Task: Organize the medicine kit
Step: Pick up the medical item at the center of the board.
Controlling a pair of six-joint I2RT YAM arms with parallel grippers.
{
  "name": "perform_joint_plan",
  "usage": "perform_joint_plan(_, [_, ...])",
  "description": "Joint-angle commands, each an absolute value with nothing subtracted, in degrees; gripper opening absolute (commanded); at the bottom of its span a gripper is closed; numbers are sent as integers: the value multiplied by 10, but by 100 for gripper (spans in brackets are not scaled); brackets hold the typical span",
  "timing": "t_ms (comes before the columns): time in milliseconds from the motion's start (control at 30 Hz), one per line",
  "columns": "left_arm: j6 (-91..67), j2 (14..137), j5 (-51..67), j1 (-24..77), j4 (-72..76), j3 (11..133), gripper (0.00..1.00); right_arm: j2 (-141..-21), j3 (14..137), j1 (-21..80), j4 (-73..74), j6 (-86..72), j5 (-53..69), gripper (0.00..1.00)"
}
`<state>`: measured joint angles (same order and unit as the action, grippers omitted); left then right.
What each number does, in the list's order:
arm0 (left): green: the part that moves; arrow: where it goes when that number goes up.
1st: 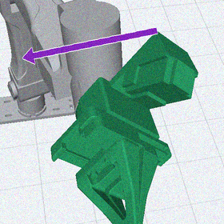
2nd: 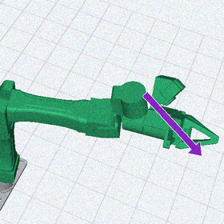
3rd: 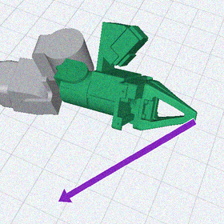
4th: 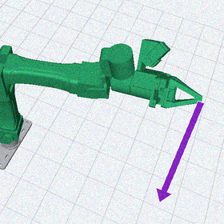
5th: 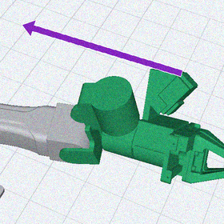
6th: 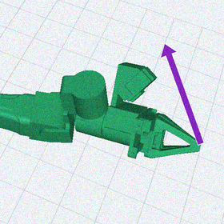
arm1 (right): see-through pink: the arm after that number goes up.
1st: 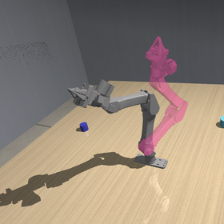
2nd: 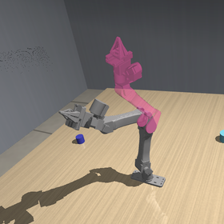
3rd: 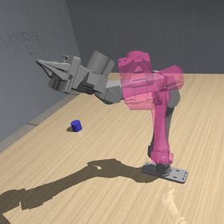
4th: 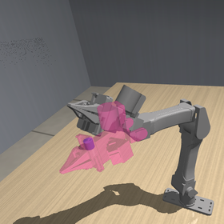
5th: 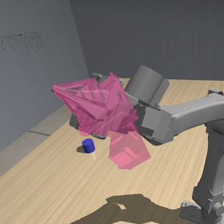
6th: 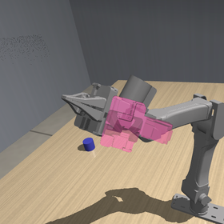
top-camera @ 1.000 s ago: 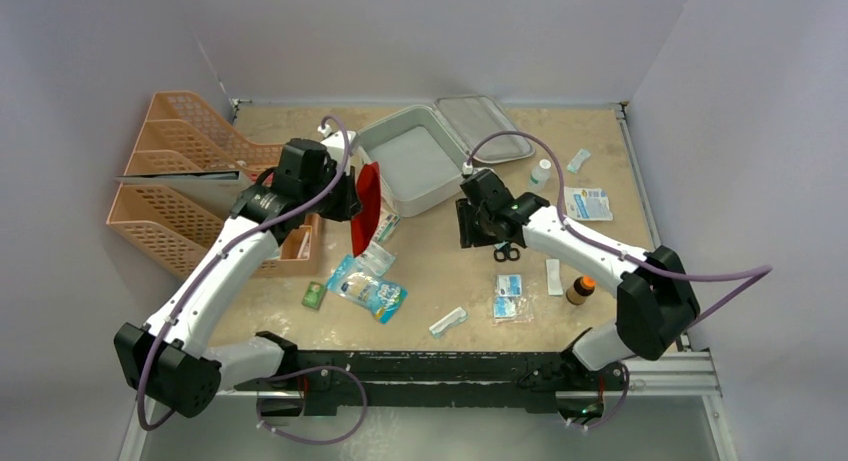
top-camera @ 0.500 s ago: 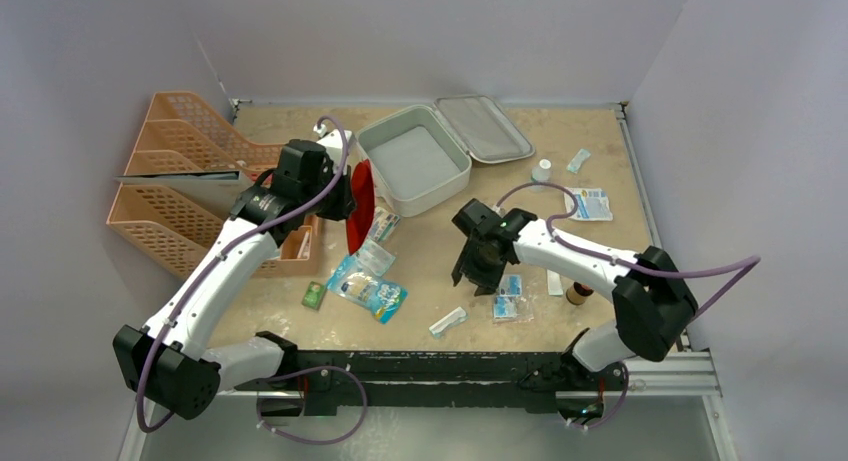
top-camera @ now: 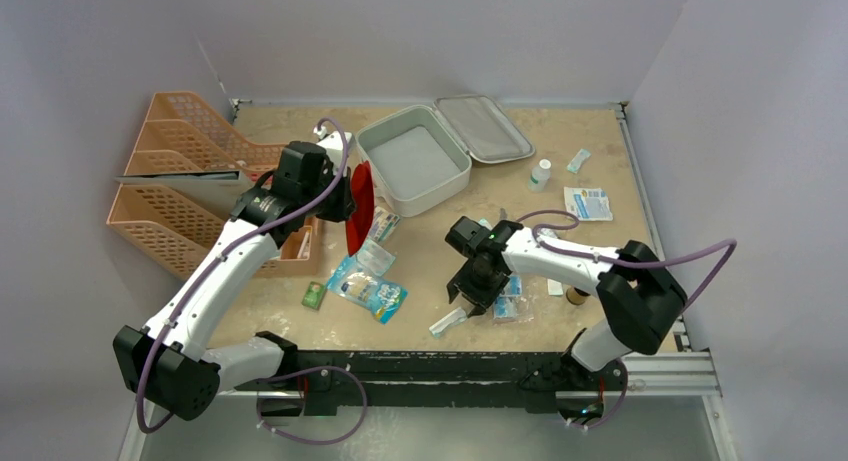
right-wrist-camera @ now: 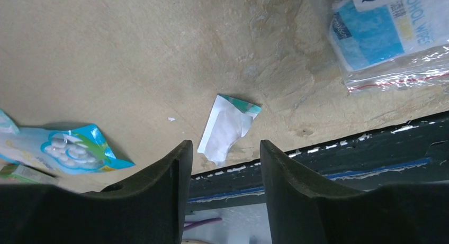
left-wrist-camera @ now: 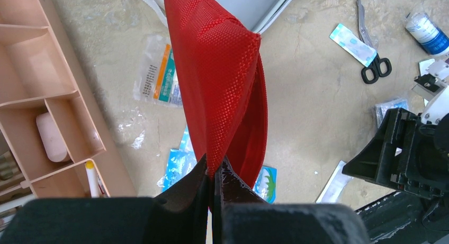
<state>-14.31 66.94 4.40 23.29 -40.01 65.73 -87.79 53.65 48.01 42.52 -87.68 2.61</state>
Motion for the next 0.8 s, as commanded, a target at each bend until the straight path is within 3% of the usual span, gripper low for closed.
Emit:
perform_joint_plan(0, [-138, 653, 39, 232, -380, 655, 0, -893, 531, 487, 431, -920, 36, 52])
perform_joint_plan(533, [-138, 656, 40, 232, -379, 654, 0, -922, 517, 490, 403, -934, 38, 51])
perform_joint_plan(767, [-138, 655, 42, 232, -377, 653, 0, -929, 511, 490, 401, -939, 30, 43])
